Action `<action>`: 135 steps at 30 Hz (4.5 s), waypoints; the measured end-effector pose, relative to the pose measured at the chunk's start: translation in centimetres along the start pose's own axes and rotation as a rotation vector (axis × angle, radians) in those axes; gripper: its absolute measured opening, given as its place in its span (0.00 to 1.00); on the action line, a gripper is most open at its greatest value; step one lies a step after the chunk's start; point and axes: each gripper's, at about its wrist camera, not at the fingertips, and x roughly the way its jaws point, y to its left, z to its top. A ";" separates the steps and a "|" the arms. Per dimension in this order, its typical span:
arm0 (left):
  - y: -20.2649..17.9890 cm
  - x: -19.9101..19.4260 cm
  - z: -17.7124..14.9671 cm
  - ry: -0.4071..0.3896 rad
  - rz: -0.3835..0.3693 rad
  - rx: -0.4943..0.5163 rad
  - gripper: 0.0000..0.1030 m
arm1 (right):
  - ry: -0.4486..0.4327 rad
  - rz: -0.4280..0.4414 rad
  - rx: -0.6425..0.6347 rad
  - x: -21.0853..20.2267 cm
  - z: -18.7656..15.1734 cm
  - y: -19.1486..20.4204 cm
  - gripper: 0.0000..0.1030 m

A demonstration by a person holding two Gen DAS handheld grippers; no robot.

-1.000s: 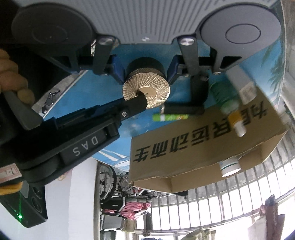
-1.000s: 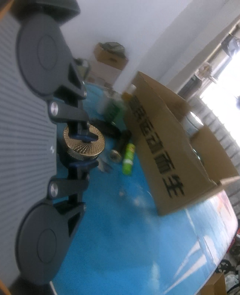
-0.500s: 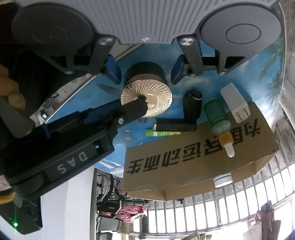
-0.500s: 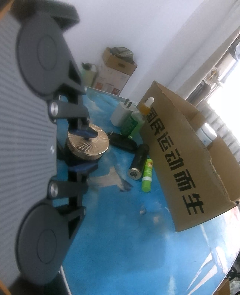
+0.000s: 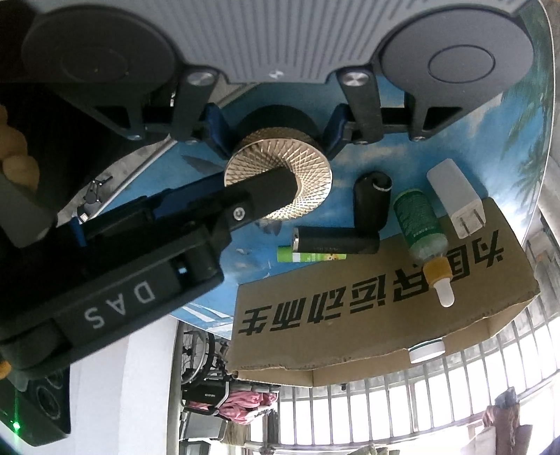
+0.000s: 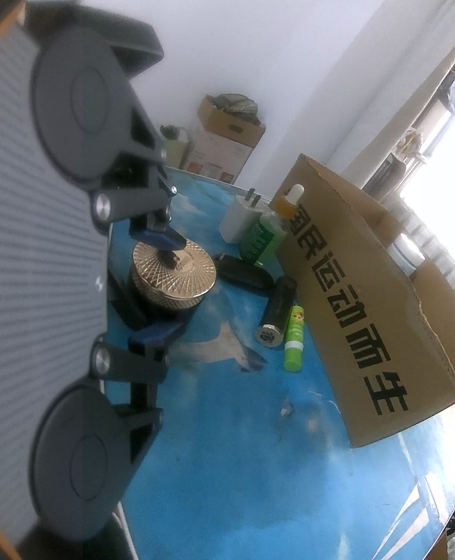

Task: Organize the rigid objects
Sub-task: 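Close the right tool on the gold ridged lid of the jar, then carry the gold-lidded jar with the right tool into the box and release, then withdraw the right tool from the box toward the green dropper bottle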

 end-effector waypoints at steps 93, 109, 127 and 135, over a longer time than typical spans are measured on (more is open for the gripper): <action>8.2 15.4 24.1 0.223 -0.138 -0.197 0.55 | 0.114 -0.211 -0.344 4.7 28.4 -0.5 0.34; 9.2 17.7 23.8 0.344 -0.177 -0.272 0.55 | 0.116 -0.237 -0.430 5.9 29.6 -0.2 0.34; 10.3 14.2 24.2 0.267 -0.174 -0.290 0.83 | 0.085 -0.194 -0.396 4.8 29.5 -0.2 0.35; 11.8 5.3 24.2 0.086 -0.133 -0.319 0.84 | -0.024 -0.147 -0.389 -0.3 28.7 3.0 0.35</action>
